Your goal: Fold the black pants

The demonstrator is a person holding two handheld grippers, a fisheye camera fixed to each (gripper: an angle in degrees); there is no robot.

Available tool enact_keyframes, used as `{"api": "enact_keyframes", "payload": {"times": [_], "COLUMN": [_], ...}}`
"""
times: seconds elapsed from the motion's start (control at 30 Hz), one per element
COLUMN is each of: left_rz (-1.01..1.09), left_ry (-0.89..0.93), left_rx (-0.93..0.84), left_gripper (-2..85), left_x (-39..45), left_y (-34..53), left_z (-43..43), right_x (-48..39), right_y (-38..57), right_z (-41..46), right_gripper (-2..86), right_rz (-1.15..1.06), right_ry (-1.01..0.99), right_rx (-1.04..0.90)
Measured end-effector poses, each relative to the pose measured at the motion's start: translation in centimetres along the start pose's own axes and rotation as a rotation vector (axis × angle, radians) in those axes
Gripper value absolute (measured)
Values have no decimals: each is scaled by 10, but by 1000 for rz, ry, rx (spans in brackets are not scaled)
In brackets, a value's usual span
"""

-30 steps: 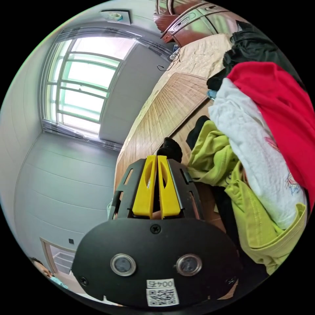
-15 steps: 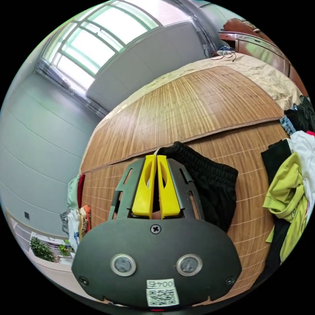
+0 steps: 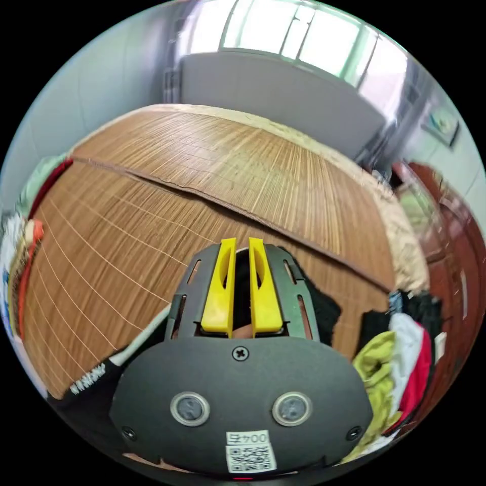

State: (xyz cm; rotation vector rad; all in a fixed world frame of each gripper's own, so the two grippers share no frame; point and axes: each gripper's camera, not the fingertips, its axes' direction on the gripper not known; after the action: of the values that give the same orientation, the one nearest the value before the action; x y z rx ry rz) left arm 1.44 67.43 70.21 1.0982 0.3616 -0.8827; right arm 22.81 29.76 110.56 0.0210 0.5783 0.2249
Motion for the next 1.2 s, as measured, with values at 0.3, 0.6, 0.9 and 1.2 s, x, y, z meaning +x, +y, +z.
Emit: {"api": "enact_keyframes", "payload": {"times": [0.3,0.6,0.9,1.2], "left_rz": [76,319,644,1037], "left_ry": [-8,-78,-293,-820], "left_rx": [9,5,-240,-435], "left_gripper": [26,32,124,203], "left_x": [29,99,165,192], "left_y": [35,65,118,222], "left_z": [23,50,244,410], "right_x": [25,11,90,171], "right_y": [9,164,267,224], "right_z": [-93,-142,-154,-117], "right_gripper": [54,85,99,163], "right_rz": [104,7,333,574], "right_ry": [-216,-400,-383,-363], "right_rx": [69,-66,-107,-70]}}
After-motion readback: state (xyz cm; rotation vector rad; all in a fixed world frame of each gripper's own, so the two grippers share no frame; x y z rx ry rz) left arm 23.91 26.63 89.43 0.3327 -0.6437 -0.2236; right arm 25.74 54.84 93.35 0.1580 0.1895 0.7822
